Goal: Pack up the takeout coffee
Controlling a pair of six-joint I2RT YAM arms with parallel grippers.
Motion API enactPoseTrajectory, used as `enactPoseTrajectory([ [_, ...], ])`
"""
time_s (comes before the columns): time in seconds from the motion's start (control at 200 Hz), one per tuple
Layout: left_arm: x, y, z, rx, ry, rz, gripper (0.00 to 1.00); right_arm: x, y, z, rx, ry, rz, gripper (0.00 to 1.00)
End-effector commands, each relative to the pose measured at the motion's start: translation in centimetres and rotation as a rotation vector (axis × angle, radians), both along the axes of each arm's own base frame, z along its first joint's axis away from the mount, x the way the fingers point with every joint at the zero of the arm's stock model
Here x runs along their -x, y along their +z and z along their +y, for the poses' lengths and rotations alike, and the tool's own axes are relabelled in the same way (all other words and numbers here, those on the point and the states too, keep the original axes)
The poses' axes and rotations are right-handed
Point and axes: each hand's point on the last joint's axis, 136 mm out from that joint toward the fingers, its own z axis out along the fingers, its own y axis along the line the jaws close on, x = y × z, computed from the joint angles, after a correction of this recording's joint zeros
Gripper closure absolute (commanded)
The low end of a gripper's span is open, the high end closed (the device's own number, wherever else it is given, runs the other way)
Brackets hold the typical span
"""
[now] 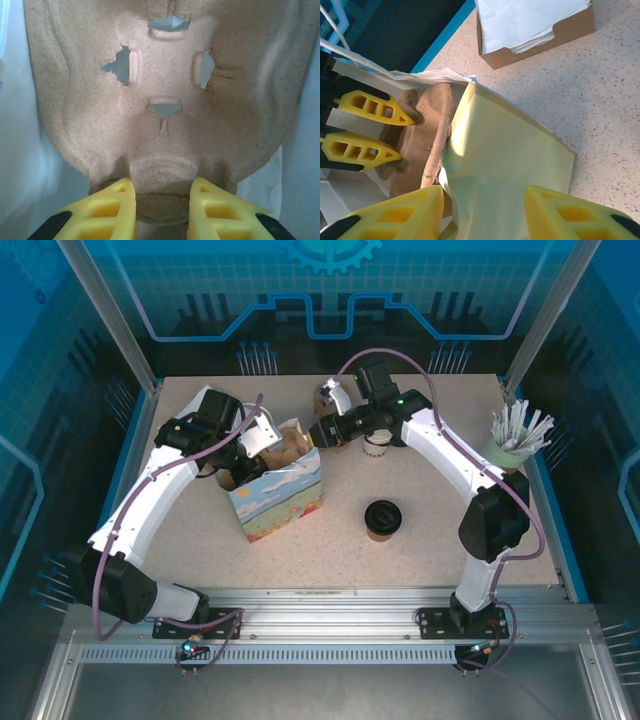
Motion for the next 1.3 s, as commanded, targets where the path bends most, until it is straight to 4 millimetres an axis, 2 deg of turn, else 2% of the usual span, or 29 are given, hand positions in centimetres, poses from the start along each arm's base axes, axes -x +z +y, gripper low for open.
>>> enactPoseTrajectory([
  [0.0, 1.0, 0.1, 0.2, 0.015, 0.013, 0.025, 0.77, -0.4, -0.3, -0.4, 0.033, -0.019, 0.003, 0.55],
  [0.545, 1.1, 0.3, 0.4, 0.013, 0.017, 0.018, 0.77, -1.1, 0.4, -1.7, 0.046, -0.069, -0.023, 0.65],
  [0.94, 1.1, 0.4, 0.4, 0.013, 0.022, 0.015, 0.77, -1.3, 1.0, -2.1, 0.043, -0.082, -0.033, 0.67],
  [1.1, 1.0, -0.1, 0.3, 0.009, 0.021, 0.034, 0.77, -0.9, 2.4, -2.0, 0.000, -0.076, -0.057, 0.53],
  [1.186, 0.9, -0.5, 0.3, 0.008, 0.026, 0.050, 0.77, -0.5, 4.2, -1.8, -0.052, -0.069, -0.078, 0.45],
  [1.291, 0.7, -0.6, 0.1, 0.014, 0.032, 0.063, 0.76, 0.0, 6.3, -1.8, -0.110, -0.062, -0.107, 0.41],
])
